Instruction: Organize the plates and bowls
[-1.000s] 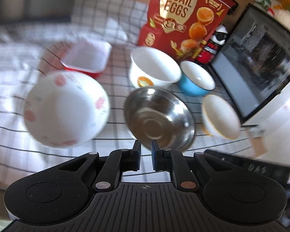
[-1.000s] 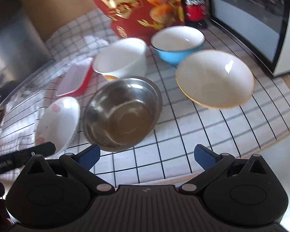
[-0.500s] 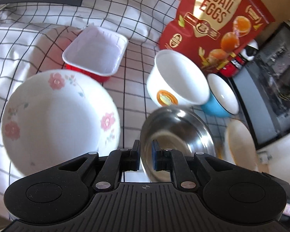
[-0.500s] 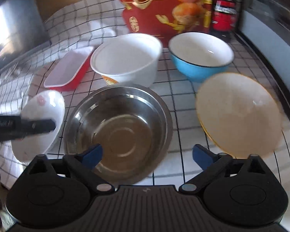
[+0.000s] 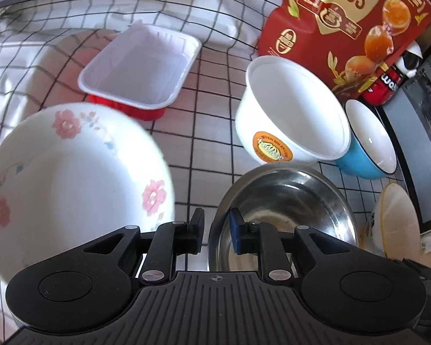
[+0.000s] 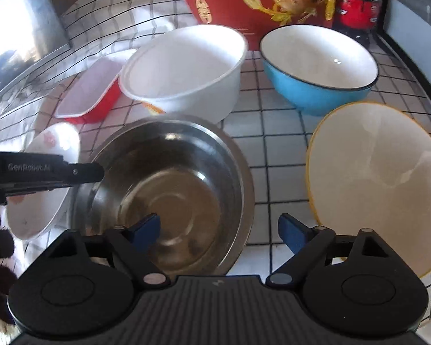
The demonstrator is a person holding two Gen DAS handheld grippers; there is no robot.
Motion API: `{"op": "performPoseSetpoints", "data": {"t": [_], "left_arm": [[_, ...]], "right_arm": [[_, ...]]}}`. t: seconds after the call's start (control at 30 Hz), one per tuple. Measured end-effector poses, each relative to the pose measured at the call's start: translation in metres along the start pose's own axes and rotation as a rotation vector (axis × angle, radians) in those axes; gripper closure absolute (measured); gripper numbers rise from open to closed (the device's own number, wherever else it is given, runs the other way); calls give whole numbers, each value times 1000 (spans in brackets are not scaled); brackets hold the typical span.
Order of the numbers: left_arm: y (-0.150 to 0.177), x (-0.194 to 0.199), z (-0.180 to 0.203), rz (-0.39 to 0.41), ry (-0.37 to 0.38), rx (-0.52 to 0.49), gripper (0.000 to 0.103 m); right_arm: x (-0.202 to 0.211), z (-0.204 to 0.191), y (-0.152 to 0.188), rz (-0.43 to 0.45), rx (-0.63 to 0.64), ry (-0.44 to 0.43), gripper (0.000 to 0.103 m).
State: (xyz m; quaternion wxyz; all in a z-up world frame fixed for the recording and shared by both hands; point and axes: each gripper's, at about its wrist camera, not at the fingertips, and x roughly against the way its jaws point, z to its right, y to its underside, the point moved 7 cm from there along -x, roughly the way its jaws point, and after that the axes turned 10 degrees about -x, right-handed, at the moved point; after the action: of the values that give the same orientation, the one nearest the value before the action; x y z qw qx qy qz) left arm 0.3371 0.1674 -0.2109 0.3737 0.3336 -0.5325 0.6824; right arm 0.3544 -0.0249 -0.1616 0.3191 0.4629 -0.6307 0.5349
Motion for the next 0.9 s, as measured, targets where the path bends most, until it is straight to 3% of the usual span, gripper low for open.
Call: {"op": "performPoseSetpoints", "data": {"t": [0.17,0.27,0.57,0.67,0.9], "left_arm": [[-8,-7,6,-10,14,-67,82],[-9,-8,9,-18,57,-101,75],[5,-1,13,-85,94,-166,79],[11,5,11,-97,83,-155,79],[6,38,-11,-20,92,-57,79]], "right_arm": [[-3,-2,-8,22,-43,11,23],[-3,-6,-5,11,-61,-9,29],[0,-7,5,-15,-89,0,32],[5,-11,10,-27,-84,-8,32],[28,-41,-3,38,10,-39,32]]}}
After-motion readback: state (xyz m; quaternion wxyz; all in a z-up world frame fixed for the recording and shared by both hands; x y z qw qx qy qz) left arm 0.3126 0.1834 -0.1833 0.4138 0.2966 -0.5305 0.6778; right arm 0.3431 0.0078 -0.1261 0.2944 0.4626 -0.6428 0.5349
